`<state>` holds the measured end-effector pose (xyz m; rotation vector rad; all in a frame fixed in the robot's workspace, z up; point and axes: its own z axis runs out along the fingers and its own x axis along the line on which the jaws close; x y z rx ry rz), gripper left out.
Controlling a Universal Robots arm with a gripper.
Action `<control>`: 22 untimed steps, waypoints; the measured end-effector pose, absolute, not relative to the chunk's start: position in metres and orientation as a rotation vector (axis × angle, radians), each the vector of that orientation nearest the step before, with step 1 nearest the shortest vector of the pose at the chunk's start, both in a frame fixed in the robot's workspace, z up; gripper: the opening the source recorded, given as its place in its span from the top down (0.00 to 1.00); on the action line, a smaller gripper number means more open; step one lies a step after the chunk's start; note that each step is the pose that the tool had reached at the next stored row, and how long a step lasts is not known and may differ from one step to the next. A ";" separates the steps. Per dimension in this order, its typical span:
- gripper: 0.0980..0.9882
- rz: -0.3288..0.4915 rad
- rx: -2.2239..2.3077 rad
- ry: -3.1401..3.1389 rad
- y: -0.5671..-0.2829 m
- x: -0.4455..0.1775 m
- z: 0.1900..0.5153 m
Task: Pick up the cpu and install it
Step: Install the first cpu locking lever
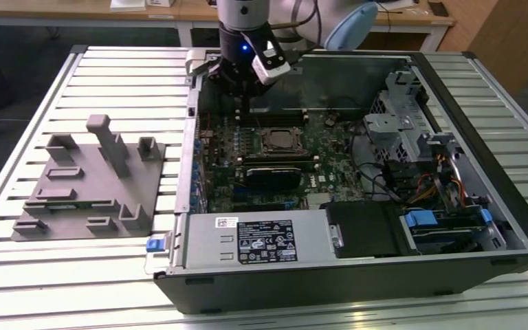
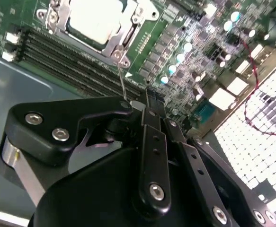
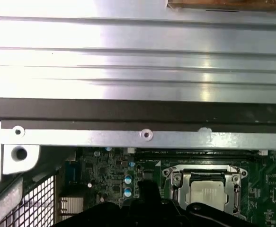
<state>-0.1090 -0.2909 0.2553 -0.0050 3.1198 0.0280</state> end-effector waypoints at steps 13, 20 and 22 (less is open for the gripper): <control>0.99 0.028 -0.005 3.118 -0.288 -0.091 0.255; 0.99 0.028 -0.005 3.118 -0.288 -0.089 0.254; 0.99 0.028 -0.005 3.118 -0.288 -0.088 0.254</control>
